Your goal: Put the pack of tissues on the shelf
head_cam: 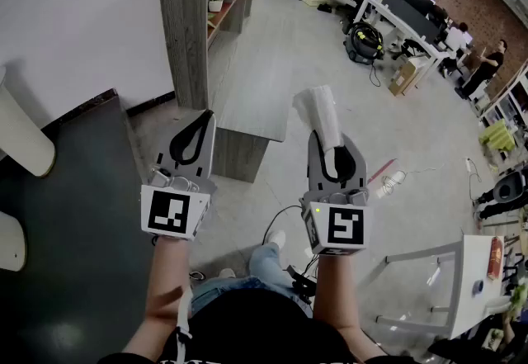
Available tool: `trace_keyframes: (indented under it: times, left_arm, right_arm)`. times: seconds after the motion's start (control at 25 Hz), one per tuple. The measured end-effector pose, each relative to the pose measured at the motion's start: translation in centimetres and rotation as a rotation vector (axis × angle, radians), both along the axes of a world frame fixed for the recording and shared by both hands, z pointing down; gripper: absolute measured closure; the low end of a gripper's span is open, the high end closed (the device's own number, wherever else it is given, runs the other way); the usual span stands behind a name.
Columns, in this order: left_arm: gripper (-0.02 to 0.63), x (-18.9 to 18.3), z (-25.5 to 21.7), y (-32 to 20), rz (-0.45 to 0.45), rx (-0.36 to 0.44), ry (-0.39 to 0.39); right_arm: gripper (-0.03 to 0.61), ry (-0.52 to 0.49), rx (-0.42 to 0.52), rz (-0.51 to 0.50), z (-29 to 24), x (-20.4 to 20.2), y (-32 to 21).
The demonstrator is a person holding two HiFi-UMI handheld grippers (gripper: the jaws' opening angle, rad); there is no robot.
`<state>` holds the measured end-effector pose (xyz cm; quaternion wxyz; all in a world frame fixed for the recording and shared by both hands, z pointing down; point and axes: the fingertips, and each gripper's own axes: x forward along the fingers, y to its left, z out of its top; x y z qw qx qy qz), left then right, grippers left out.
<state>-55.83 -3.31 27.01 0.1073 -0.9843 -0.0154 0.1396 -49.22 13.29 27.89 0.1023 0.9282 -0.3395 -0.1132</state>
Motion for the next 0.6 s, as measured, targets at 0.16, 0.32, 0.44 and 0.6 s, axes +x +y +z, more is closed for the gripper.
trace_keyframes:
  times: [0.16,0.32,0.44,0.6]
  left_arm:
    - [0.603,2.2,-0.1,0.2,-0.001,-0.005,-0.002]
    - [0.603,5.1,-0.1,0.7,0.001,0.004,-0.001]
    - [0.603,7.9,-0.3,1.1,-0.002,0.023,0.005]
    - [0.603,12.3,-0.1,1.5,0.005,0.019,-0.003]
  right_arm:
    - [0.465,-0.03,0.01,-0.005,-0.2,2.1,0.0]
    - [0.465,-0.012,-0.006,0.017,0.2,4.9,0.8]
    - [0.464,-0.016,-0.002,0.016,0.1,7.5,1.4]
    - [0.463,-0.03,0.006,0.008,0.5,12.3,1.9]
